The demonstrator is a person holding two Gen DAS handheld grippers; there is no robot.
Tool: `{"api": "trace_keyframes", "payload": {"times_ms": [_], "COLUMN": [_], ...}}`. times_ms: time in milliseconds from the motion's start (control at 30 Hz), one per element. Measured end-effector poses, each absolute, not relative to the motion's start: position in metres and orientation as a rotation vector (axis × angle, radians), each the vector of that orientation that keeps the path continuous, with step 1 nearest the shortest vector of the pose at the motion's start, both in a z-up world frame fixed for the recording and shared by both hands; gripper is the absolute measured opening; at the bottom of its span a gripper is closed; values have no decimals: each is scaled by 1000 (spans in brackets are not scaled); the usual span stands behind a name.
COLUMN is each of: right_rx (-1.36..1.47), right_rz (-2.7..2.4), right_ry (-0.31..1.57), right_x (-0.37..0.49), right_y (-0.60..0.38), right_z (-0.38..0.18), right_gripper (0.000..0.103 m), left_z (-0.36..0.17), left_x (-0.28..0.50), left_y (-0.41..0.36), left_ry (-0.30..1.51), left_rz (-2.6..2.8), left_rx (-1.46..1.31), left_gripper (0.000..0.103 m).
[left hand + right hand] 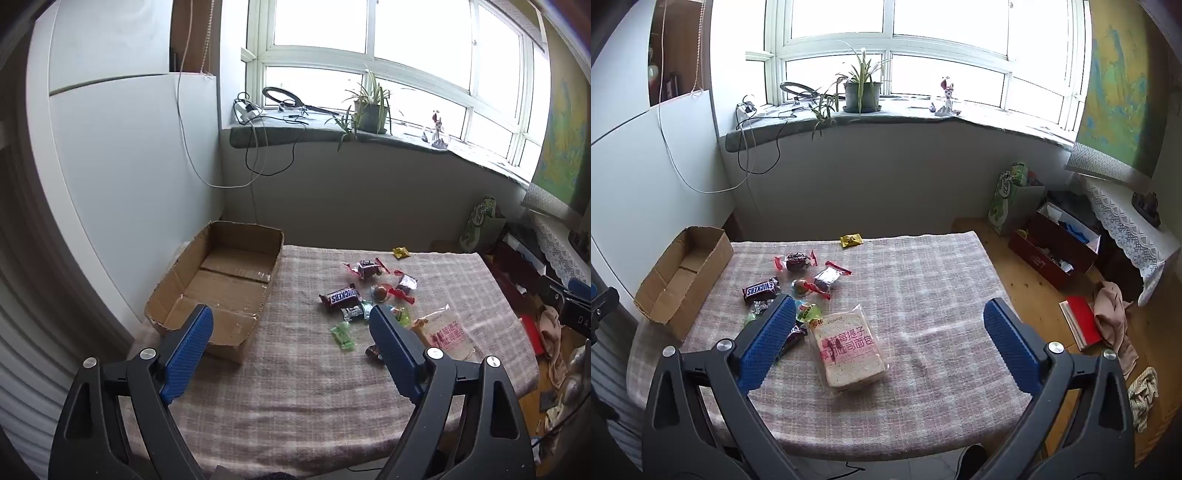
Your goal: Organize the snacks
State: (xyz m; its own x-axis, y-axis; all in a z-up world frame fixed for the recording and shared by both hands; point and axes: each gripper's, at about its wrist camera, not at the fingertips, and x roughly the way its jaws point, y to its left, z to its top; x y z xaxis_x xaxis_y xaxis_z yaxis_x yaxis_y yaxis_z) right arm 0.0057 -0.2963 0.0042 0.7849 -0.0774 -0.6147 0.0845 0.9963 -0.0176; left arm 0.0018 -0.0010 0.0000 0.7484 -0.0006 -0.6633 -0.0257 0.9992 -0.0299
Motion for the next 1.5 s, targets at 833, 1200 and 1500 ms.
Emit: {"api": "trace_keyframes", "payload": {"times_ms": [833,1200,1500], "right_rx": [31,33,32], "right_rz": [-67,-67,-69], "right_ry": [615,613,613], "right_x": [6,5,5], "right_y": [-294,-294,-294], "right_z": [22,20,21], "right_gripper": [103,103,103], "left_z": [16,17,17], "left_x": [-4,-4,-5], "left_y": [-4,-5,-5], "left_ry": [619,619,620], "left_rz": [30,22,22], "left_rx": [-52,-52,-57], "left_gripper": [87,87,87]}}
